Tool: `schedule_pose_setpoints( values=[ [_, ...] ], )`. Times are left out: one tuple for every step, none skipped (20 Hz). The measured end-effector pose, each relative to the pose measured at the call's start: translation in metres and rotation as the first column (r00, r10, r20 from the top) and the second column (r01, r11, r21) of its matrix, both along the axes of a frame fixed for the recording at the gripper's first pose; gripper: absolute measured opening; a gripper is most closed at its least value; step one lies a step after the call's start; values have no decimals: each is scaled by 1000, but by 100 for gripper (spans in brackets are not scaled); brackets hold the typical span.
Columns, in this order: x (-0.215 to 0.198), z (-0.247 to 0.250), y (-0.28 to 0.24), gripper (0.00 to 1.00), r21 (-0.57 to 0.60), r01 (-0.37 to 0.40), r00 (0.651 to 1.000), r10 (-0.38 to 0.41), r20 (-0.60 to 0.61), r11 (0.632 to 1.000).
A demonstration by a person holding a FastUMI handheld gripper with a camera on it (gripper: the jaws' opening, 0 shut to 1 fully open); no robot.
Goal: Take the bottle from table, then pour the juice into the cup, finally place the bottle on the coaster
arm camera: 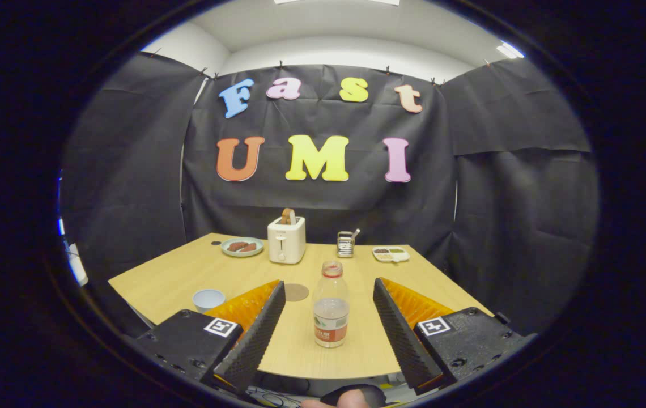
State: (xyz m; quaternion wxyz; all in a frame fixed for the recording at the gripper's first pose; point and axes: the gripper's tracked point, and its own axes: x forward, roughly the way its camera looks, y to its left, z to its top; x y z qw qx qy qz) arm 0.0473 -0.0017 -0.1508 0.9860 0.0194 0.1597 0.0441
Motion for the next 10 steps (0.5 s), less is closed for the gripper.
schedule_pose_setpoints(
  values=[
    [2, -12, 0, 100, 3, -1, 1000, 1, -19, 1000],
    [4, -24, -1, 100, 10, -3, 999, 3, -42, 1000],
    [7, -34, 0, 100, 15, -2, 998, 3, -58, 1000],
    [11, -46, 0, 100, 20, -2, 997, 4, -76, 1000],
    [14, -56, 0, 100, 22, -3, 996, 5, -92, 1000],
    [18, -66, 0, 100, 25, -1, 994, 4, -111, 1000],
    [22, -79, -1, 100, 29, -1, 991, 5, -132, 1000],
    [25, -90, -1, 100, 33, 0, 988, 5, -154, 999],
    [29, -100, -1, 100, 38, 1, 985, 6, -172, 999],
    [34, -109, -1, 100, 42, 4, 982, 4, -187, 999]
  ],
)
